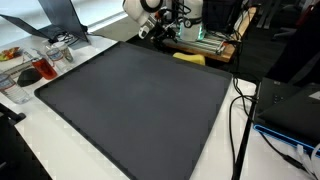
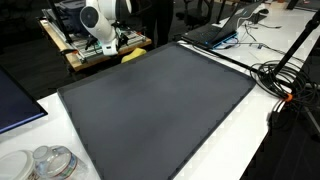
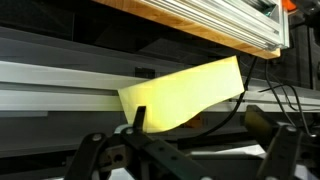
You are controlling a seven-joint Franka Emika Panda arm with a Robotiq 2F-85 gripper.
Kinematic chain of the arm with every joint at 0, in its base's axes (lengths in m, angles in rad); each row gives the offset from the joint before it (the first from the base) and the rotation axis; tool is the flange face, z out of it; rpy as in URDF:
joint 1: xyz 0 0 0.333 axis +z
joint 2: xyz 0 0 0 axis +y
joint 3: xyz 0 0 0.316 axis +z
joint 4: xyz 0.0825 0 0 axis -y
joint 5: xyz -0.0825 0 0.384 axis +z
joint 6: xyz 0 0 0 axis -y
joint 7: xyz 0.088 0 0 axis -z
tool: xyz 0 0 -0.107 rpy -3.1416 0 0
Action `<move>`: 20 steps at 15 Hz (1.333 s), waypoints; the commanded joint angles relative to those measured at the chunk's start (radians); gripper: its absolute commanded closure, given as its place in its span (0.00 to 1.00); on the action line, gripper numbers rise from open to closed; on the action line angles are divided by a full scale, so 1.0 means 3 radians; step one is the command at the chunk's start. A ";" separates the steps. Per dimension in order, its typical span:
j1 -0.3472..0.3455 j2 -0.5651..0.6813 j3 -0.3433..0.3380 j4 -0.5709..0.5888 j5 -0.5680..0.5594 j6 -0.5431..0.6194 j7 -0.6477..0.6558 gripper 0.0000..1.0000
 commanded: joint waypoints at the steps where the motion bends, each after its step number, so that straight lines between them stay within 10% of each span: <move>1: 0.0067 0.0211 0.0142 0.0002 0.0173 0.0252 0.0075 0.00; 10: 0.0023 0.0643 0.0411 0.0001 0.0230 0.1024 0.0413 0.00; 20: -0.0071 0.0748 0.0555 0.0002 0.0157 0.1031 0.0620 0.00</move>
